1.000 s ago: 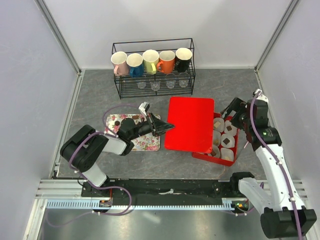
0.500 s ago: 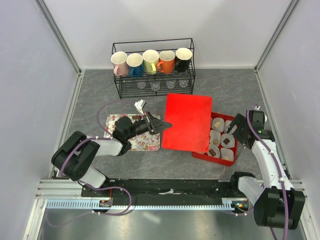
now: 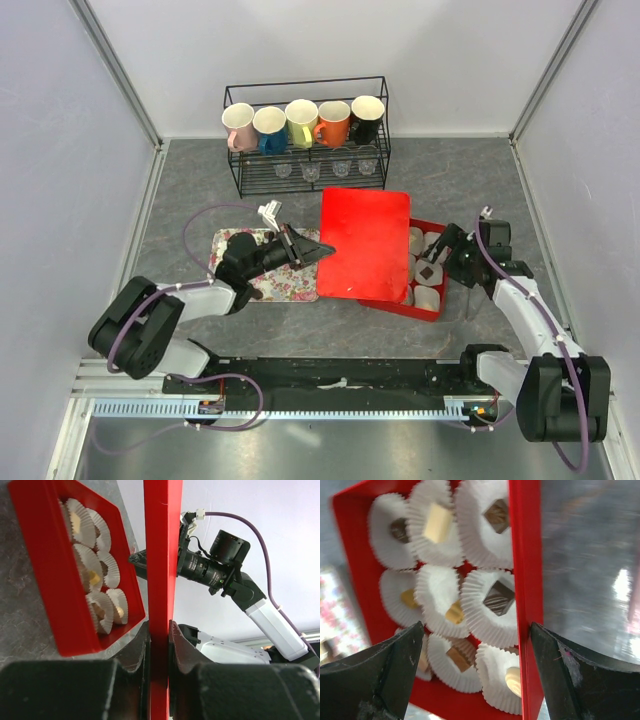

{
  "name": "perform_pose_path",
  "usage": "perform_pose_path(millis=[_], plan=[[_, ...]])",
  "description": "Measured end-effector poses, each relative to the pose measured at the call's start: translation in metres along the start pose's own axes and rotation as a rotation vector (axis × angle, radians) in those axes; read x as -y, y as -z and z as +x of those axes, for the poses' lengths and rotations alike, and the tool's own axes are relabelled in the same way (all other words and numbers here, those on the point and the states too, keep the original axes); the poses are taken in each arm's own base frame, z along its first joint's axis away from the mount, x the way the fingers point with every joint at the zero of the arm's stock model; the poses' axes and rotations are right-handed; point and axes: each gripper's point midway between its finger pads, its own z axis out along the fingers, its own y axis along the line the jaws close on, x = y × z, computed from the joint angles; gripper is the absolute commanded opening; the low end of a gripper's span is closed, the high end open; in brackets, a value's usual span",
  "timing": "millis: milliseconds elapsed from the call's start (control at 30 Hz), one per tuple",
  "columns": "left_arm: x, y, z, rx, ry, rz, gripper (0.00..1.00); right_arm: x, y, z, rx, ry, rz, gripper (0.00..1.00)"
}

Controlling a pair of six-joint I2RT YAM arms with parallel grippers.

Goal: Pack the chocolate
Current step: Close the box lid on the packing box.

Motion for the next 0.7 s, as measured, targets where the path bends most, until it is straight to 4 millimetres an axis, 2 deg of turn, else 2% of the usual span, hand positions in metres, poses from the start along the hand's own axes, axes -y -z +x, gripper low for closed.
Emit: perform_pose_path(millis=[167,333,533,700], plan=[[0.002,0.004,-0.002,0.013,-0.031,-0.018,0.02,-0.037,-0.007,0.007,-0.012,0.019,-0.128,0.94],[-0.005,0.008,-0.006,0.031,-0.034,-0.055,0.02,-0.059,-0.013,0.010,-0.021,0.006,-0.230,0.95],[-0.019,0.012,-0.009,0.031,-0.019,-0.115,0.02,-0.059,-0.012,-0.002,0.027,0.026,-0.213,0.98],[-0.021,0.000,-0.016,-0.003,-0.023,-0.134,0.02,-0.048,0.004,-0.034,0.164,-0.006,-0.165,0.98]])
